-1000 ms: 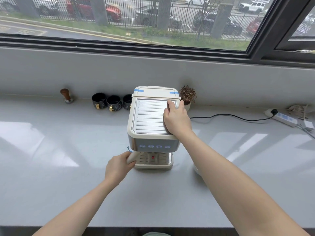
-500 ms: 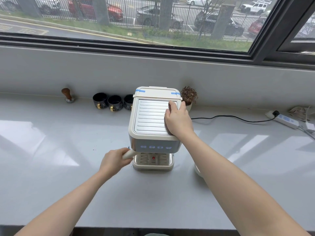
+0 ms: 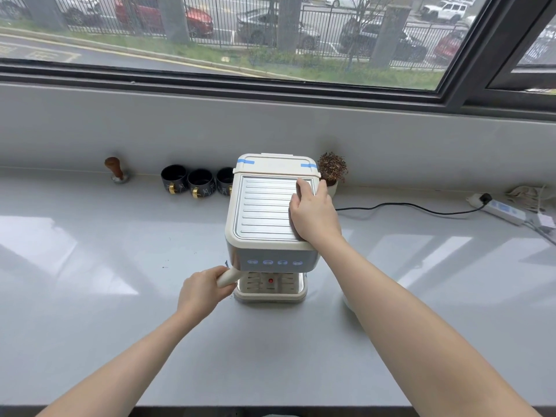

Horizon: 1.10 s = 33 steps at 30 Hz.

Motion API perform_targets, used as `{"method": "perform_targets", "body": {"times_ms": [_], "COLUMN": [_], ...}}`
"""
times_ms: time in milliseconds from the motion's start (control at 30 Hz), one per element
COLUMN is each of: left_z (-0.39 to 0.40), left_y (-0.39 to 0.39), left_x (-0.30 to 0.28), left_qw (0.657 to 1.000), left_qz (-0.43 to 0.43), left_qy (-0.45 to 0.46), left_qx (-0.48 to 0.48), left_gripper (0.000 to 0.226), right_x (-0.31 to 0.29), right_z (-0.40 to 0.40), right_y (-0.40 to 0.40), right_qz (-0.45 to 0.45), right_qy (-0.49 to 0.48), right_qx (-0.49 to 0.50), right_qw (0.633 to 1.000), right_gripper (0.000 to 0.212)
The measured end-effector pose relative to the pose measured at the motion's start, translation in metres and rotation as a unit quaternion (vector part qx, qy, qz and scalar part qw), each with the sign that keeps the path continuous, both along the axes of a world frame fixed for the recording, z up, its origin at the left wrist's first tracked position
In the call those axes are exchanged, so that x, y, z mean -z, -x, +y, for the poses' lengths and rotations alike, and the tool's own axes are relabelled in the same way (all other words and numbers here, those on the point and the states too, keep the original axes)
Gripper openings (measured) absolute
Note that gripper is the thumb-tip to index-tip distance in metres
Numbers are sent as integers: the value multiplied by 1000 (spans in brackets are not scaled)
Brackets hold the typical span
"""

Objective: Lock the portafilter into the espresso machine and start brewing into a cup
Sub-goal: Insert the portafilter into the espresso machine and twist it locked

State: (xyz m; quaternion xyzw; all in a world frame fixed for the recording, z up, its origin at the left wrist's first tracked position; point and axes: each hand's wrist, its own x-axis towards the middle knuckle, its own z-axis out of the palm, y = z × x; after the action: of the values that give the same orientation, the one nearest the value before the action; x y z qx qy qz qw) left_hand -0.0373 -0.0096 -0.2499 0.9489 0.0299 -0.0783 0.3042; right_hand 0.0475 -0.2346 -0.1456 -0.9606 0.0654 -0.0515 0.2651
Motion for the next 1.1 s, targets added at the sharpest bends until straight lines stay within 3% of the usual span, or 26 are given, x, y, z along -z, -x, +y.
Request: {"method": "perform_targets", "body": {"times_ms": [433, 733, 933, 1000, 1100], "left_z": [14, -33, -77, -71, -54], "left_y": [-23, 28, 46, 39, 27], "left_x": [-10, 4, 8, 3, -4], "left_qw": [999, 993, 986, 967, 893], "left_qz": [22, 18, 96, 162, 284], "left_qy": [8, 73, 72, 168, 344], "left_qx": [27, -91, -118, -103, -56], "left_gripper": [16, 10, 9, 10, 13], "right_x": [1, 3, 2, 1, -1], "right_z": [-1, -1, 0, 0, -2], "right_y": [-1, -1, 0, 0, -1], "right_qz": [3, 0, 4, 6, 27], "right_qy": [-19, -24, -23, -23, -28], "right_qx": [8, 16, 19, 18, 3], "right_qw": [1000, 1000, 1000, 1000, 999], "right_gripper": [49, 48, 49, 49, 51]}}
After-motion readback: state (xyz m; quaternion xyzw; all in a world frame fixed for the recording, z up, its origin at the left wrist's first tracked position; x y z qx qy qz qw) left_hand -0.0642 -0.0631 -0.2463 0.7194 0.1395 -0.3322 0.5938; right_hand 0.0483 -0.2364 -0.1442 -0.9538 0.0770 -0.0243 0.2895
